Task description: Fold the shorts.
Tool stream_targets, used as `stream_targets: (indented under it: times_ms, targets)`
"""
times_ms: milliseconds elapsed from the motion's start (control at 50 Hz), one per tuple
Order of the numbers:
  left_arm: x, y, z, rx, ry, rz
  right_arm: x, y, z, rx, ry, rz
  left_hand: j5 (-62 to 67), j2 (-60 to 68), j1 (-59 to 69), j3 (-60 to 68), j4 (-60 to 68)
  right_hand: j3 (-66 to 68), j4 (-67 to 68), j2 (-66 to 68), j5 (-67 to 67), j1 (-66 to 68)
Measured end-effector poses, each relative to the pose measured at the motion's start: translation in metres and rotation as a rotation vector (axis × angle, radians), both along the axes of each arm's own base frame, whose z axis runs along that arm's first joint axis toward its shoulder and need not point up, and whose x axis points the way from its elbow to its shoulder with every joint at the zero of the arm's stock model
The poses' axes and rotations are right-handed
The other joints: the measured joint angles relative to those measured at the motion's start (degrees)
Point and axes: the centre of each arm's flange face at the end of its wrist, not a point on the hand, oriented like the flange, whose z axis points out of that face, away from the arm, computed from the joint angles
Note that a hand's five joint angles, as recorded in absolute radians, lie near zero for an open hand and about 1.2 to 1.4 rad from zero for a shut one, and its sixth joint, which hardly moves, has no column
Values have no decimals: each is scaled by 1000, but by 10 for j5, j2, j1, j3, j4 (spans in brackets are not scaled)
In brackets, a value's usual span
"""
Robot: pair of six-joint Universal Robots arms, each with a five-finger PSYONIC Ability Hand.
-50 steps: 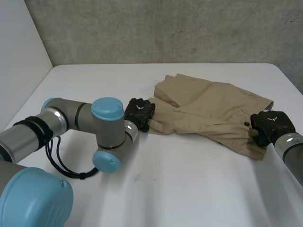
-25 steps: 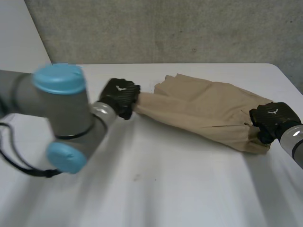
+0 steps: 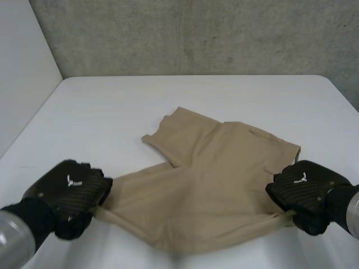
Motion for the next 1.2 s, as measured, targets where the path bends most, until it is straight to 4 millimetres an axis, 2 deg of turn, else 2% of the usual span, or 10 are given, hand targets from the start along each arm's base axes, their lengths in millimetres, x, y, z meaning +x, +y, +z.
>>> stream_targets:
  times_ms: [100,240,400,580,800,960,1040,1060,1080,1200]
  targets:
    - [3,-2,2,-11,4,-12,2,1,2,-1,3,45,0,1,0,2,0,0,0,0,0,0]
    - [-14,-65,0,-156,43,-17,6,-48,-16,-66,-17,-16,0,1,0,3,1,0,0,0,0,6]
    - [-95,-150,-23,-301,89,-104,6,-114,-41,-164,-26,-200,0,1,0,3,2,0,0,0,0,6]
    - [-175,-212,-75,-412,117,-83,5,-169,-60,-373,-24,-345,0,2,0,3,2,0,0,0,0,6]
    - [-197,-282,-100,-629,226,-15,18,-214,-84,-606,-92,-382,0,2,0,3,3,0,0,0,0,6]
    - [-197,-299,-104,-743,292,8,21,-232,-100,-688,-120,-401,-42,-57,-49,-45,-46,0,0,0,0,6]
    - [-198,-300,-109,-753,314,9,20,-235,-107,-688,-118,-422,-417,-428,-468,-420,-429,-293,-295,-296,-267,-265]
    - [-198,-299,-111,-750,318,8,19,-236,-107,-687,-119,-429,-417,-428,-468,-420,-429,-293,-295,-296,-267,-265]
    - [-199,-298,-113,-740,325,6,19,-236,-106,-686,-123,-438,-528,-558,-538,-549,-556,-494,-497,-502,-470,-406]
    - [-202,-288,-111,-677,371,2,13,-233,-76,-712,-215,-495,-532,-568,-538,-556,-565,-555,-546,-546,-526,-425]
